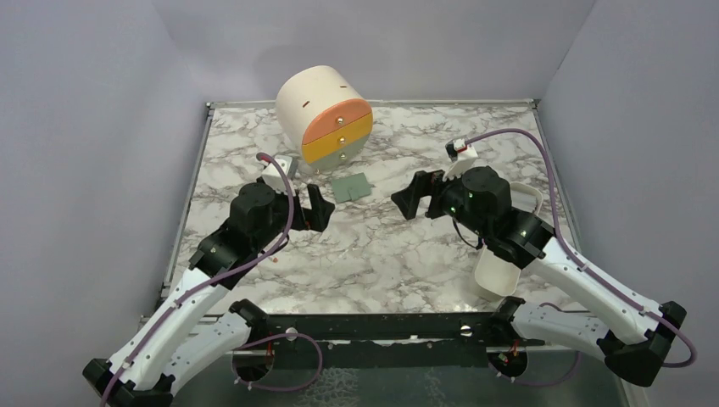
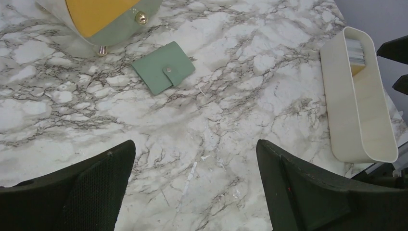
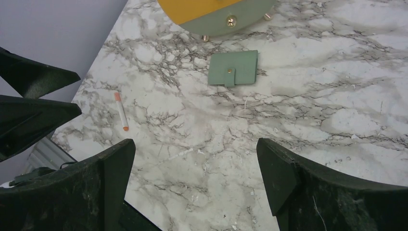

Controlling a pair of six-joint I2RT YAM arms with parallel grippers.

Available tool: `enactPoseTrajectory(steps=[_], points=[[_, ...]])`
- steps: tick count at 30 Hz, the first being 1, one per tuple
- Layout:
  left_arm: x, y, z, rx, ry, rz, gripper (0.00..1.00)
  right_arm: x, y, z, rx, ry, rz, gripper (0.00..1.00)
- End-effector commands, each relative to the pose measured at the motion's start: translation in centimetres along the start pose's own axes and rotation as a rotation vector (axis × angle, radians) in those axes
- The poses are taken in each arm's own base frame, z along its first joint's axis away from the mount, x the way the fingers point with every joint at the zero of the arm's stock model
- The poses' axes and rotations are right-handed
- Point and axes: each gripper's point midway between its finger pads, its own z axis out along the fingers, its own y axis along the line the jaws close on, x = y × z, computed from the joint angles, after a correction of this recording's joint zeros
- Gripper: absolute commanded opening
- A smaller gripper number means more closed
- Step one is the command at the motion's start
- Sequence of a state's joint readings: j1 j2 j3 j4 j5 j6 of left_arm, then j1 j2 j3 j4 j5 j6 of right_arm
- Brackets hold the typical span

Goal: Put the credit cards into the card holder
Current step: Adjust the card holder at the center of the board.

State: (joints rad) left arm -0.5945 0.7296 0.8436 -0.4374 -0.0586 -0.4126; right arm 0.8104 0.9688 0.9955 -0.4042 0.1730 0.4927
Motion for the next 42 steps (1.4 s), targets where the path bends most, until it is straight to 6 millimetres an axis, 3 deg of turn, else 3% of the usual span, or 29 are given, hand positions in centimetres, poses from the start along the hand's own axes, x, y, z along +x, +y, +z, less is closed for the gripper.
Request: enactPoseTrajectory(steps=[1,9,15,20,23,26,34,42], points=[[-1.2,-0.5,-0.1,0.013,-0.016,-0.016,0.99,0.6,0.2,0.0,-0.013,0.014,-0.005,0.99],[-1.0,0.4,-0.3,-0.028,-0.033,-0.005,0.99,1.6,-0.1,1.6,0.002,0.031,0.003,0.99],[0.8,1.4,0.0,-0.057,-0.006,-0.006,0.99,4.9,-1.0,6.1,0.064,0.134,-0.016,0.98],[1.7,2.7,-0.4,-0.096,-0.019,0.022,0.99,7.8,-1.6,10.9,0.122,0.238,-0.055,0.81],[2.3,3.6,-0.5,-0.125,-0.028,0.046,0.99,9.3,-1.9,14.0,0.136,0.275,-0.092,0.53],[2.5,4.2,-0.7,-0.141,-0.037,0.072,0.99,10.1,-2.0,16.7,0.145,0.285,-0.114,0.41],[2.0,4.3,-1.5,-0.140,-0.075,0.099,0.99,11.0,-1.1,22.7,0.118,0.249,-0.118,0.33],[1.5,4.4,-2.4,-0.135,-0.114,0.107,0.99,12.3,-2.1,26.4,0.163,0.245,-0.160,0.33]])
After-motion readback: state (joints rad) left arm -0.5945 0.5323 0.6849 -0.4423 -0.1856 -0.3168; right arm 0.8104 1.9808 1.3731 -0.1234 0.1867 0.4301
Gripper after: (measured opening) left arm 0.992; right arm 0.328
